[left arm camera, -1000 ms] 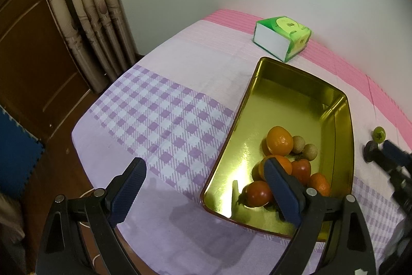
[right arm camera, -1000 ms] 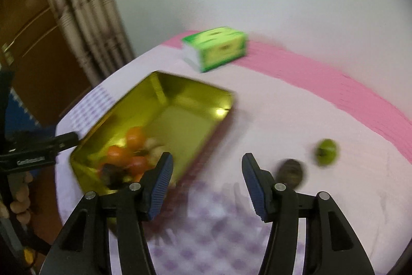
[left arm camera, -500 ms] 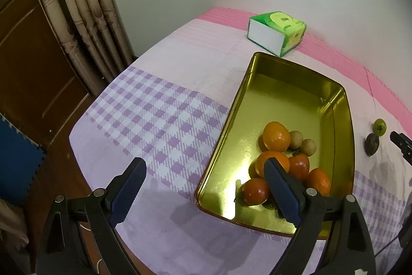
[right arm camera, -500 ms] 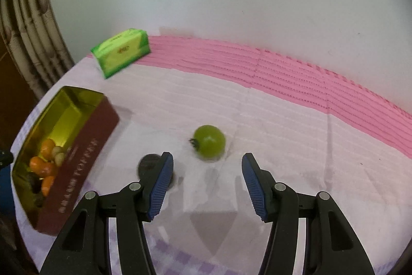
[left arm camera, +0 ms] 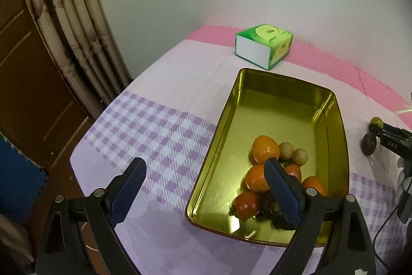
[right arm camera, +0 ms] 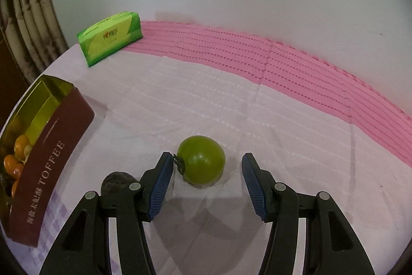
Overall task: Organize fruits
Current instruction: 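Move the open right gripper to the green lime and close on it, then grasp the dark brown fruit with the left gripper while the right gripper holds the lime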
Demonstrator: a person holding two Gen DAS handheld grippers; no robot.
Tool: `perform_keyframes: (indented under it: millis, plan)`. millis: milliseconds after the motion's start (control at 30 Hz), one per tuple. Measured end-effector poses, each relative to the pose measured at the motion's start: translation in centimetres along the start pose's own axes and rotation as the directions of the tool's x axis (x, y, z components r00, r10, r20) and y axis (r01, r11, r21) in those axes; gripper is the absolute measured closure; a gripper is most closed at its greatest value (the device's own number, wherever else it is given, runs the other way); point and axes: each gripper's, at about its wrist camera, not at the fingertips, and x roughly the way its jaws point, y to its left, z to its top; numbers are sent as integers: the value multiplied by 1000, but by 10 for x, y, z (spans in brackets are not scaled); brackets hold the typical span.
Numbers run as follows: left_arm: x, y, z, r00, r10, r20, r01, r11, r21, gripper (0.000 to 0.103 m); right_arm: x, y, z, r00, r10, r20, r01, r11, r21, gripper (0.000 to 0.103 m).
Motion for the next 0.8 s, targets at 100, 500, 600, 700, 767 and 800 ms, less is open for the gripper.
perform_keyframes:
  millis: [100,500,600,700,767,800]
  plan:
    - [2,0,0,1000,6,-7,-6,1000,2,12,2,0,-2,1000,-6,11,6,1000,-6,48]
    - [5,-19,-7,999,28,-16,-27,998,64,12,3,-2,-3,999,-30,36,29,1000,5,66]
    - [0,-28,-5,1000,13,-7,-12,997,79,12,-1,-9,-8,998,-43,36,43,999,22,66]
    - [-9,-43,0,1000,-15,20,13,995,99,12,-8,-21,-19,997,-63,36,61,997,38,66]
    - [-14,-52,4,999,-35,31,32,994,109,12,-16,-31,-29,996,-79,34,77,996,54,66]
    - [-16,-58,6,998,-51,35,46,992,115,12,-19,-35,-33,996,-87,34,85,995,58,66]
